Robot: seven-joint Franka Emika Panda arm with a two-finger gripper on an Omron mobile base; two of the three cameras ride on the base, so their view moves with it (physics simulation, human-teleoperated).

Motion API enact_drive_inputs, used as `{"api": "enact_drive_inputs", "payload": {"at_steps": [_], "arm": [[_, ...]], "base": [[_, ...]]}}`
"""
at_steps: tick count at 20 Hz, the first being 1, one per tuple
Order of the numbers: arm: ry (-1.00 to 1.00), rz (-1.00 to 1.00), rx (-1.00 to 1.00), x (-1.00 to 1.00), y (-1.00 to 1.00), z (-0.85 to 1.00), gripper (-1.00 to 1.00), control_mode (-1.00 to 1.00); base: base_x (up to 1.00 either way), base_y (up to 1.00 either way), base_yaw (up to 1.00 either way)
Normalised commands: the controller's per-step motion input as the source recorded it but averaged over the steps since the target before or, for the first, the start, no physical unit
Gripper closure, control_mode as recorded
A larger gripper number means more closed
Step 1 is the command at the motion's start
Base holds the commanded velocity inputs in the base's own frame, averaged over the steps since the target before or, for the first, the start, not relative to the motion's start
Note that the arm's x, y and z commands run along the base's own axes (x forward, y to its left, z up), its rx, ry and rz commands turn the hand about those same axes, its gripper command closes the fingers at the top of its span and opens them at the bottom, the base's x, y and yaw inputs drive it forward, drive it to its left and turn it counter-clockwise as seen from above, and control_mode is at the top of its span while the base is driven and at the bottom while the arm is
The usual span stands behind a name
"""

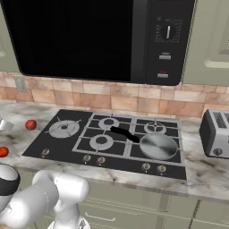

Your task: Place the pan on the front right burner on the stove. Then place the tomato and the onion in the pan and turn on the front right burner.

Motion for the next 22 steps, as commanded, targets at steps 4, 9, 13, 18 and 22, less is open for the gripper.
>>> {"api": "enact_drive_inputs", "payload": {"at_steps": [4, 9, 13, 18, 22], "arm": [[-0.16, 0.21, 0.00, 0.00, 0.00, 0.15, -1.00, -1.00], [-0.02, 0.17, 0.02, 0.05, 0.00, 0.24, -1.00, -1.00], [0.10, 0.13, 0.02, 0.13, 0.00, 0.20, -1.00, -1.00], [0.28, 0.09, 0.00, 0.22, 0.00, 0.13, -1.00, -1.00], [0.33, 0.03, 0.00, 0.24, 0.00, 0.00, -1.00, -1.00]], "base": [[0.00, 0.00, 0.00], [0.00, 0.00, 0.00], [0.00, 0.00, 0.00], [0.00, 0.00, 0.00], [0.00, 0.00, 0.00]]}}
